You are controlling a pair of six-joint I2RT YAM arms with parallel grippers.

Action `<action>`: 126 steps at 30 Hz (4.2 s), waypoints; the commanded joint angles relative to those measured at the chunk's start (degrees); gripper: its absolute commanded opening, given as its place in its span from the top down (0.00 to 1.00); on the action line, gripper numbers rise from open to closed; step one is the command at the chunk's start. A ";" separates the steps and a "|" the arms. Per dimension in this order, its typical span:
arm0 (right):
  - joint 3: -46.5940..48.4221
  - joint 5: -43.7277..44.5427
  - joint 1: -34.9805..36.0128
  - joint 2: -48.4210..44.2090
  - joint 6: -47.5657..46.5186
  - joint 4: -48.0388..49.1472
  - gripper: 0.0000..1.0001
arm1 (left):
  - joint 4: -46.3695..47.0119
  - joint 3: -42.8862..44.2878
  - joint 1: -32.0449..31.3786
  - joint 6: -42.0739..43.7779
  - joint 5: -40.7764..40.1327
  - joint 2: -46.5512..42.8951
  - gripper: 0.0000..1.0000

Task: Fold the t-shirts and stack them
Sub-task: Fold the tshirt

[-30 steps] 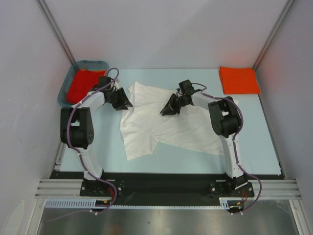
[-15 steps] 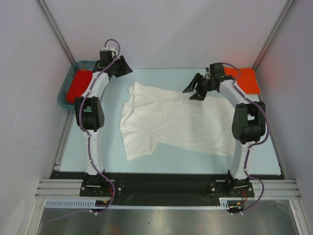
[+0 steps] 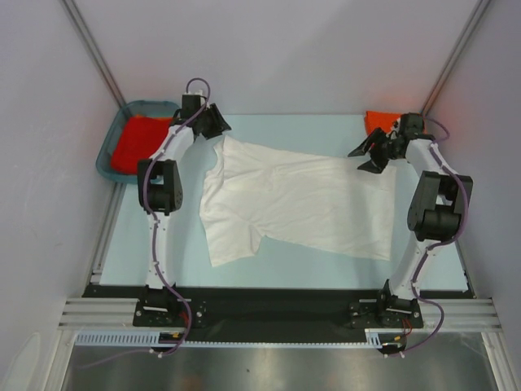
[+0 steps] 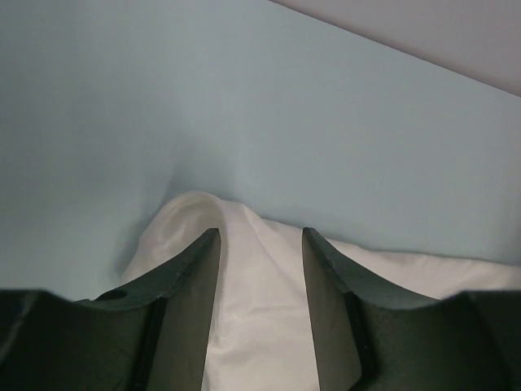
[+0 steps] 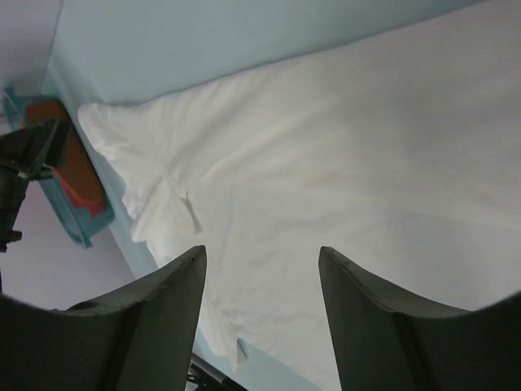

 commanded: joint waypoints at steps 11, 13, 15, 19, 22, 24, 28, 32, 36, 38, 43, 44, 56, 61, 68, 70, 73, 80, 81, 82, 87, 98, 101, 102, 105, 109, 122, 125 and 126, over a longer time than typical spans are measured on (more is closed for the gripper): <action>-1.14 -0.85 -11.83 -6.66 -2.70 0.03 0.36 | 0.34 2.75 -1.09 -5.41 -5.48 2.04 0.49; -1.41 -0.76 -12.35 -7.01 -2.96 0.21 0.36 | 0.34 2.92 -1.18 -5.68 -4.77 2.57 0.52; -1.58 -0.76 -12.97 -7.19 -3.05 0.30 0.36 | 0.17 2.66 -1.18 -5.94 -4.51 2.75 0.53; -2.28 0.29 -14.20 -7.28 -3.05 0.39 0.36 | -0.54 1.78 -1.27 -5.85 -5.21 2.75 0.52; -2.81 1.34 -14.81 -6.58 -2.79 1.61 0.36 | -0.28 2.13 -1.27 -5.94 -5.03 3.62 0.54; -3.16 1.87 -14.90 -5.79 -2.18 3.10 0.36 | -0.19 2.66 -1.18 -6.20 -4.95 4.24 0.59; -3.34 2.40 -15.08 -3.07 -0.25 5.83 0.39 | 0.16 4.07 -0.39 -7.08 -4.94 5.12 0.80; -3.78 2.23 -14.99 0.36 1.51 10.22 0.46 | 1.22 3.37 0.23 -6.91 -5.65 3.72 0.88; -3.95 2.49 -14.91 4.66 3.80 15.23 0.75 | 3.59 1.69 0.32 -6.47 -6.53 2.57 0.95; -3.78 2.32 -14.82 5.90 5.11 17.33 0.82 | 4.29 1.60 0.40 -6.47 -6.18 2.75 0.99; -2.99 3.72 -14.73 9.50 5.48 17.53 0.88 | 5.53 1.78 1.02 -7.35 -5.04 3.80 1.00; -3.08 4.07 -14.73 9.77 5.30 17.44 0.88 | 5.53 1.78 1.11 -7.43 -5.03 3.89 1.00; 13.69 18.12 -12.89 13.29 -6.19 -6.69 0.57 | -5.27 0.99 0.67 1.08 -11.09 -3.30 0.47; 23.09 27.79 -10.25 11.62 -9.73 -17.70 0.22 | -11.87 -7.05 -0.04 8.12 -19.17 -17.17 0.35; 14.78 30.27 -5.60 1.79 -9.99 -21.86 0.14 | -9.42 -43.62 -2.23 7.25 -22.79 -46.26 0.37; 9.44 28.16 -2.27 -2.94 -10.08 -20.45 0.15 | -9.24 -54.58 -2.59 5.75 -21.21 -55.11 0.39; 4.06 24.39 3.09 -7.97 -9.73 -18.78 0.15 | -9.50 -66.19 -2.67 2.94 -15.51 -62.35 0.40; -7.55 12.78 11.54 -21.59 -7.62 -13.41 0.16 | -5.21 -84.87 -2.41 -5.31 -7.76 -74.75 0.42; -8.95 12.51 12.16 -22.74 -7.45 -13.41 0.16 | -3.89 -87.32 -2.50 -6.46 -7.76 -75.29 0.45; -9.75 12.08 12.43 -23.71 -7.10 -13.33 0.16 | -2.66 -88.21 -2.58 -6.73 -8.28 -75.56 0.46; -15.64 11.02 11.56 -30.03 -6.66 -13.15 0.16 | 3.06 -89.72 -2.76 -5.33 -7.76 -69.00 0.44; -27.59 2.49 1.09 -39.71 -5.25 -12.27 0.17 | 5.35 -91.91 -2.76 -5.76 -4.95 -64.93 0.53; -29.44 2.67 0.65 -40.59 -5.16 -12.18 0.17 | 5.53 -92.44 -2.76 -6.46 -3.02 -64.75 0.57; -29.97 2.67 0.65 -40.68 -4.90 -12.01 0.17 | 5.27 -92.61 -2.76 -6.82 -2.75 -64.93 0.57; -31.89 4.24 0.65 -41.38 -3.32 -12.01 0.17 | 2.28 -93.05 -2.76 -8.22 -3.79 -66.68 0.55; -36.90 8.54 0.48 -44.19 0.63 -10.69 0.22 | 1.49 -92.97 -2.76 -8.84 -4.07 -67.48 0.58; -52.19 27.36 -7.77 -51.65 16.80 -20.00 0.63 | -1.41 -85.94 -2.41 -2.08 -6.62 -61.85 1.00; -54.14 31.31 -10.50 -55.09 18.74 -21.49 0.66 | -1.50 -85.85 -2.41 -1.81 -6.00 -61.76 1.00; -54.40 32.71 -10.68 -55.61 18.83 -22.46 0.67 | -1.42 -85.85 -2.41 -1.81 -5.91 -61.85 1.00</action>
